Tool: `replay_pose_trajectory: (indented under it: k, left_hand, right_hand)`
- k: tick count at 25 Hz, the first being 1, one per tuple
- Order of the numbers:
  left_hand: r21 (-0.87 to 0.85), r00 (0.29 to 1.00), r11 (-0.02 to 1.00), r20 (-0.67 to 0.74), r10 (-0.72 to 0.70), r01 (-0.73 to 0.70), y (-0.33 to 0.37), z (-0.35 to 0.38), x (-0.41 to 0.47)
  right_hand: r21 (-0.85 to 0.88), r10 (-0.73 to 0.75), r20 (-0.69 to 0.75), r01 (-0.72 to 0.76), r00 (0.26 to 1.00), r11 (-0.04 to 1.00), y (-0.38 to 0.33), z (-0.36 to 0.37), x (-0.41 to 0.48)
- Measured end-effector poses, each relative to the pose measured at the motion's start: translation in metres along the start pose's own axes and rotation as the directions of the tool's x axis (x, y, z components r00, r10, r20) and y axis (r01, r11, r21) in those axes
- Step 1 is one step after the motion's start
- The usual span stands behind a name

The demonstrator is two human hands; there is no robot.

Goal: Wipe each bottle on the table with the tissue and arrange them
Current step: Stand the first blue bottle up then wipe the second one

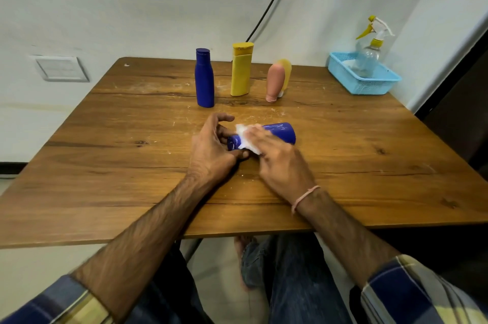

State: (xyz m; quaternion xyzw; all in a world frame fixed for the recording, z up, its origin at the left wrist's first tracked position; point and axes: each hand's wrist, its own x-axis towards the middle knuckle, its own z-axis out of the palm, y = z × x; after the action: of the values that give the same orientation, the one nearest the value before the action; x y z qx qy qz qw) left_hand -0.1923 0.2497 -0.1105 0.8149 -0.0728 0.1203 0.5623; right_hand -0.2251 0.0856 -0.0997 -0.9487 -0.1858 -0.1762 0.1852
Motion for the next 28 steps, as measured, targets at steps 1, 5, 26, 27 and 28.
replay_pose_trajectory:
  k: [1,5,26,27,28]
  left_hand:
    - [0.015,1.000,1.000,0.005,-0.012,0.012,0.000,0.000,0.001]
    - [0.020,0.998,0.998,-0.015,0.054,-0.054,0.001,0.002,0.000]
    - [-0.063,0.945,0.943,-0.019,0.325,-0.326,0.048,-0.011,0.008]
    - [-0.068,0.948,0.946,-0.010,0.317,-0.317,0.054,-0.011,0.009]
    - [-0.067,0.953,0.950,-0.004,0.304,-0.304,0.058,-0.011,0.011]
  right_hand:
    - [-0.052,0.111,-0.036,-0.112,0.993,0.992,0.013,-0.007,0.001]
    - [-0.075,0.227,-0.120,-0.237,0.966,0.969,0.012,-0.008,0.009]
    - [0.389,0.392,-0.172,-0.304,0.904,0.870,0.014,-0.034,0.022]
    - [0.484,0.424,-0.175,-0.297,0.889,0.823,0.008,-0.034,0.024]
    - [0.552,0.429,-0.201,-0.260,0.881,0.793,-0.001,-0.035,0.026]
